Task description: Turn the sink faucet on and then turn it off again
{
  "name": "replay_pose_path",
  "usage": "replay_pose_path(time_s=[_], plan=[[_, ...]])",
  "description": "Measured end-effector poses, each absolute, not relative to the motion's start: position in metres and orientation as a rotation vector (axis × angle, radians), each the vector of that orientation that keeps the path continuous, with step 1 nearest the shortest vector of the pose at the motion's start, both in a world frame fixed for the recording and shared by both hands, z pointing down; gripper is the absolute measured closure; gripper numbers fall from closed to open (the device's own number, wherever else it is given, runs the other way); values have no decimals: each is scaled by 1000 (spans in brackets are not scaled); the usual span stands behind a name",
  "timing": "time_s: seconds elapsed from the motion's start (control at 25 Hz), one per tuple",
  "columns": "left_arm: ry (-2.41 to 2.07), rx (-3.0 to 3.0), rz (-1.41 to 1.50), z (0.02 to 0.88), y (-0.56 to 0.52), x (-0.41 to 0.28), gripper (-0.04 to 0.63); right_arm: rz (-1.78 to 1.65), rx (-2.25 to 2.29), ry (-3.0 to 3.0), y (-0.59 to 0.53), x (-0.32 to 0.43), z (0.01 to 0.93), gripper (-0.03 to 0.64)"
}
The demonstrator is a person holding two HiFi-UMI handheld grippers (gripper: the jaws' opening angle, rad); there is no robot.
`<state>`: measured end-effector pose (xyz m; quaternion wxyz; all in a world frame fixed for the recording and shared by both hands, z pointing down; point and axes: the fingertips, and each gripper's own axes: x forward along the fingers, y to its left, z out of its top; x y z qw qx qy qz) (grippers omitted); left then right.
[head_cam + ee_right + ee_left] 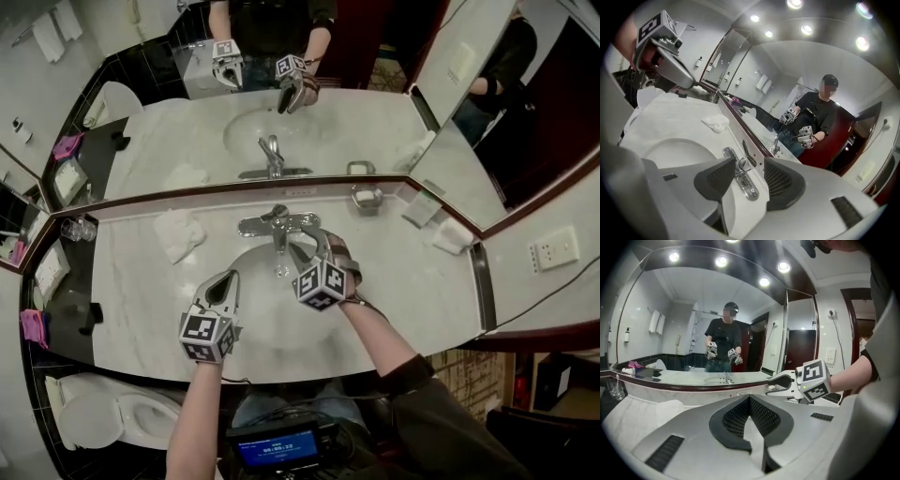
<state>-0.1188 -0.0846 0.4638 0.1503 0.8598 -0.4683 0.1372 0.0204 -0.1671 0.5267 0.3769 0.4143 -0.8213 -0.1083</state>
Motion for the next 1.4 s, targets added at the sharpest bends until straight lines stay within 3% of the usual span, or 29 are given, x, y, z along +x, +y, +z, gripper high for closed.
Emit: replay_pose_path(time_s=[0.76,1.0,1.4], plan=[[-1346,2396,389,515,-99,-146,595,-564,807,-1973,-256,-47,599,404],[-1352,2381,391,519,-93,-153,595,-674,816,-1949,-258,-56,596,532],[-1349,2361,381,530,-84,-160,595,-706,828,-1947,-254,-57,598,541]])
